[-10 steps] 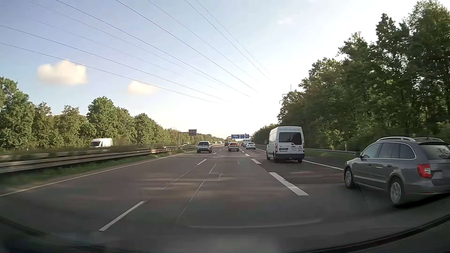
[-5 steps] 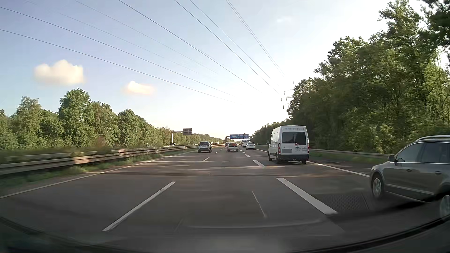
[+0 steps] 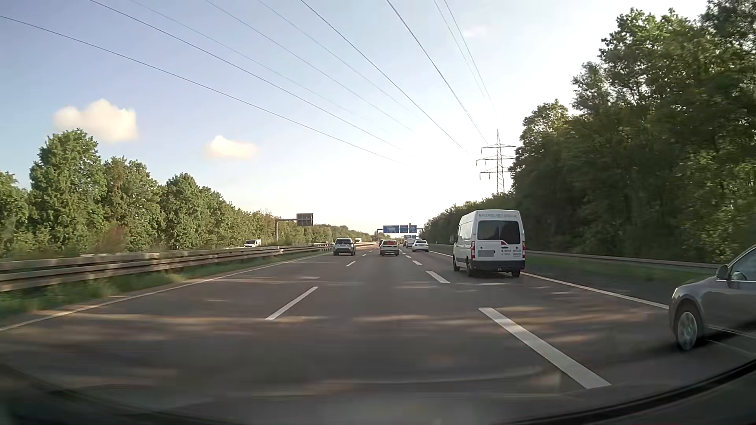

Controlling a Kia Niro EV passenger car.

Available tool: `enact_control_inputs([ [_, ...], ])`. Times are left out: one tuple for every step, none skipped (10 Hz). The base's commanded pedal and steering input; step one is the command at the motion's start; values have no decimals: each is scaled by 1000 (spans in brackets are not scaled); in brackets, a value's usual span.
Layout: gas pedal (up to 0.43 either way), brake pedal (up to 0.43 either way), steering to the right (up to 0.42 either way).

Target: Follow the waypoints while adhering to traffic rules and regulations

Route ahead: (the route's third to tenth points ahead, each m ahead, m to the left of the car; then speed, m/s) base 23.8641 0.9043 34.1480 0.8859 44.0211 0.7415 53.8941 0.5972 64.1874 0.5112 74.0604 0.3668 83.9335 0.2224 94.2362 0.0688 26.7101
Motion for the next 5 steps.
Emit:
enact_control_inputs([
  [0,0,3],
  [0,0,3],
  [0,0,2],
  [20,0,2],
  [98,0,1],
])
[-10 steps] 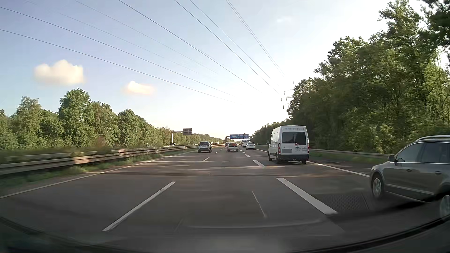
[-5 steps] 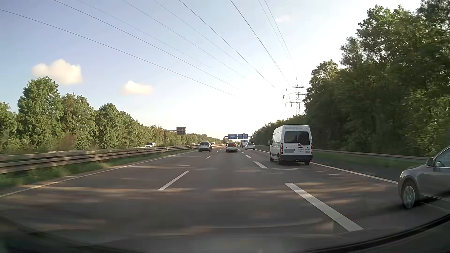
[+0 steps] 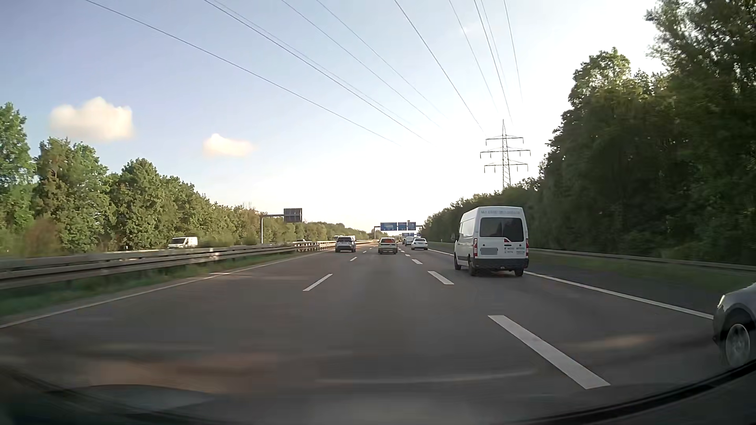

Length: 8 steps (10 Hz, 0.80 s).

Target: Follow the waypoints while adhering to traffic rules and regulations

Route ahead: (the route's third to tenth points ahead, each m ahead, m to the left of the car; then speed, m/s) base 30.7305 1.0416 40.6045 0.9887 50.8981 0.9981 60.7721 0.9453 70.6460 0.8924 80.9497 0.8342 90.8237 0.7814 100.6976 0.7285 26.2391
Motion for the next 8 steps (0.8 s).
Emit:
enact_control_inputs([
  [98,0,1],
  [138,0,0],
  [138,0,-1],
  [138,0,-3],
  [138,0,-6],
  [138,0,-8],
  [138,0,-9],
  [138,0,-9],
])
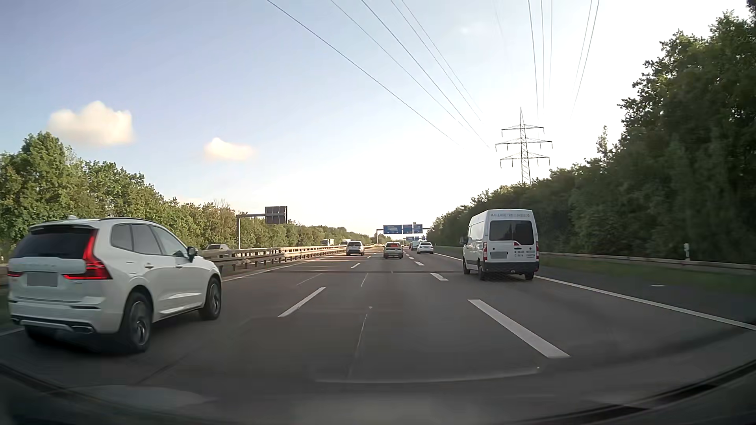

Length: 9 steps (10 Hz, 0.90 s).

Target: Follow the waypoints while adhering to traffic rules and regulations

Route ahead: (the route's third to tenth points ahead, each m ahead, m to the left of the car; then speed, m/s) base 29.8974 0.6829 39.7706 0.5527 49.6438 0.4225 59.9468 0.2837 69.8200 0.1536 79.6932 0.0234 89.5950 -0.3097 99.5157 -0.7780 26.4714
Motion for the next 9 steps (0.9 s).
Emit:
enact_control_inputs([
  [138,0,-8],
  [138,0,-8],
  [118,0,-8],
  [118,0,-6],
  [98,0,-5],
  [87,0,-5],
  [67,0,-5],
  [67,0,-4],
  [67,0,-4],
])
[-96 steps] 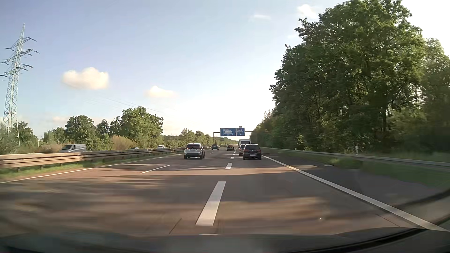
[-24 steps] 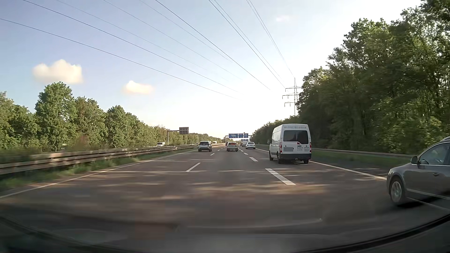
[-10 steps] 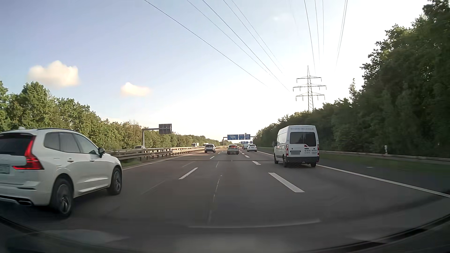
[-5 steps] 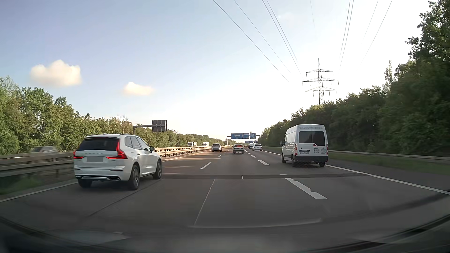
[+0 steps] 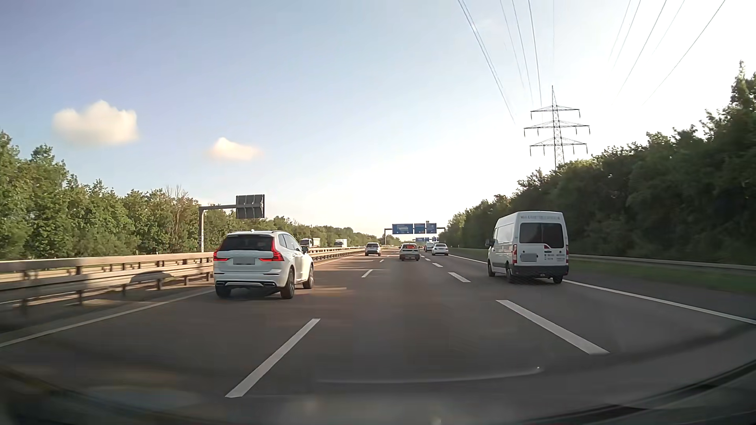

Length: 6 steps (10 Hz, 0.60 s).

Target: Follow the waypoints while adhering to traffic rules and regulations

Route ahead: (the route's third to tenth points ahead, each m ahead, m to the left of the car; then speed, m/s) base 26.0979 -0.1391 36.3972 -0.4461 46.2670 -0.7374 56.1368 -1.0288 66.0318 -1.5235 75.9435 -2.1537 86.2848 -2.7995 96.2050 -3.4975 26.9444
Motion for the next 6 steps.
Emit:
enact_control_inputs([
  [59,0,-4],
  [59,0,-4],
  [59,0,-4],
  [59,0,-3],
  [59,0,-3],
  [59,0,-2],
])
